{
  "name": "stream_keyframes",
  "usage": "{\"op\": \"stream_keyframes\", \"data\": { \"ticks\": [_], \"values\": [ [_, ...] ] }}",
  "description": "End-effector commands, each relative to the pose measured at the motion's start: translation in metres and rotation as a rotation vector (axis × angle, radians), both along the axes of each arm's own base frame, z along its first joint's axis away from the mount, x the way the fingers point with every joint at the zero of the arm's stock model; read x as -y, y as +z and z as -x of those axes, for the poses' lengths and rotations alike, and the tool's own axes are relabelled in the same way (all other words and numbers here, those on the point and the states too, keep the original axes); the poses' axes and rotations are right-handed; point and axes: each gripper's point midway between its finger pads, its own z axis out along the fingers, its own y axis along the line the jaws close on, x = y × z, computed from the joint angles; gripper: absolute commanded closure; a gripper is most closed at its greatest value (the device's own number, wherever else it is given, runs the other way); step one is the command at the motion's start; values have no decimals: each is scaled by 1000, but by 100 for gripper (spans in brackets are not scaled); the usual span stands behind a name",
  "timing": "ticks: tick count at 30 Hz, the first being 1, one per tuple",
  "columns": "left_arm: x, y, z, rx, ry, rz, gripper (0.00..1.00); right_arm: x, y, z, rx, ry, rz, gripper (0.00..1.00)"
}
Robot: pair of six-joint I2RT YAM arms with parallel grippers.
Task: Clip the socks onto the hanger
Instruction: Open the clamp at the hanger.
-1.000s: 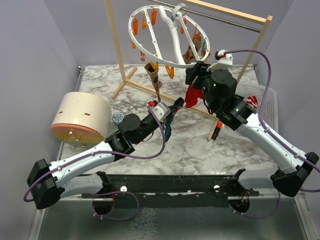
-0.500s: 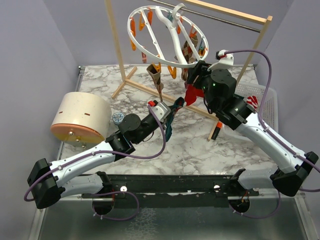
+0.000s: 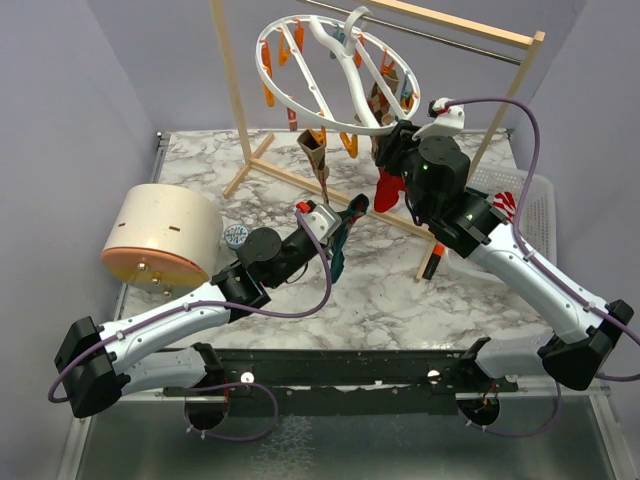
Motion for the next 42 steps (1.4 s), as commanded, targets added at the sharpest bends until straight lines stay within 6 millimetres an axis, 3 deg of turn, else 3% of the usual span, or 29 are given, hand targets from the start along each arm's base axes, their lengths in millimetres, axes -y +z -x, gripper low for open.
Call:
{"op": "stream_keyframes", "data": {
  "ticks": [1, 14, 17, 20, 21, 31, 42],
  "values": [
    [0, 18, 1, 35, 1, 38, 100, 1, 21, -1, 45, -21, -21, 53],
    [4, 22, -1, 35, -3, 41, 100, 3, 21, 1, 45, -14, -4, 69],
    [6, 24, -2, 39, -4, 40, 100, 2, 22, 2, 47, -5, -2, 78],
    [9, 26, -4, 41, -5, 44, 100, 2, 22, 3, 46, 2, 2, 98],
    [9, 27, -5, 42, -3, 45, 100, 2, 22, 4, 47, 4, 2, 100],
    [7, 43, -31, 68, 126, 96, 100, -2, 30, 12, 46, 57, -13, 100],
    [10, 45, -61, 43, 260, 150, 100, -6, 30, 19, 45, 100, -38, 100]
  ]
}}
